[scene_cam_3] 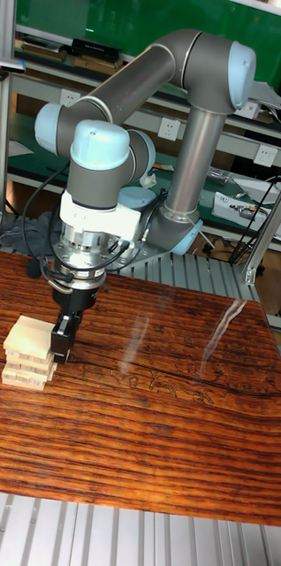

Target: Play Jenga

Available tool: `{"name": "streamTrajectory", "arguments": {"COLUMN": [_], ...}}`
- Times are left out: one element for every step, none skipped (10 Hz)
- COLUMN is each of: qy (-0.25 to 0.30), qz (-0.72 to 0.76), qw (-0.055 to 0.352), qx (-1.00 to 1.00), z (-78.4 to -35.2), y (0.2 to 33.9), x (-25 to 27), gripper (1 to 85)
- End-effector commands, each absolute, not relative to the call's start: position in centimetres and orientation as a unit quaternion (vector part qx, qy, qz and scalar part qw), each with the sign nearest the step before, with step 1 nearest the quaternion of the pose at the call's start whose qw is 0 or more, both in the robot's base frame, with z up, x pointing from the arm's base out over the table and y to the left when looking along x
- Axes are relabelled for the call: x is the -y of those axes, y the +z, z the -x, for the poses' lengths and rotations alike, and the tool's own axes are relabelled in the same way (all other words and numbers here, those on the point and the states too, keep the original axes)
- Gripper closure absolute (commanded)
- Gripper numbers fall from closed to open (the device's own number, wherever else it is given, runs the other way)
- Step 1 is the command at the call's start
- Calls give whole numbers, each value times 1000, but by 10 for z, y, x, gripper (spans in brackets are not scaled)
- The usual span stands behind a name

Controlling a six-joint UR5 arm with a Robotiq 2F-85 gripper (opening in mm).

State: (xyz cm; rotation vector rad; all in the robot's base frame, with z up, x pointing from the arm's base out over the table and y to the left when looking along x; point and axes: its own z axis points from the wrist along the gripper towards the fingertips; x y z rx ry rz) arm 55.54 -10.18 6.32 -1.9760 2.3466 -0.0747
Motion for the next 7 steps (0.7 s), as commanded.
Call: {"name": "streamTrajectory", "arguments": {"qy": [-21, -21, -19, -18, -16, -13, -11], "qz": [636, 636, 637, 636, 634, 633, 633], "qw": [39, 39, 40, 38, 38, 37, 37], "qx": [-771, -770, -769, -770, -772, -773, -773], "z": [-556, -556, -557, -556, -556, -554, -554], "y": [63, 62, 60, 59, 59, 59, 59], "x": [102, 103, 103, 103, 102, 101, 101], "gripper": [393, 393, 393, 393, 393, 397, 397]}}
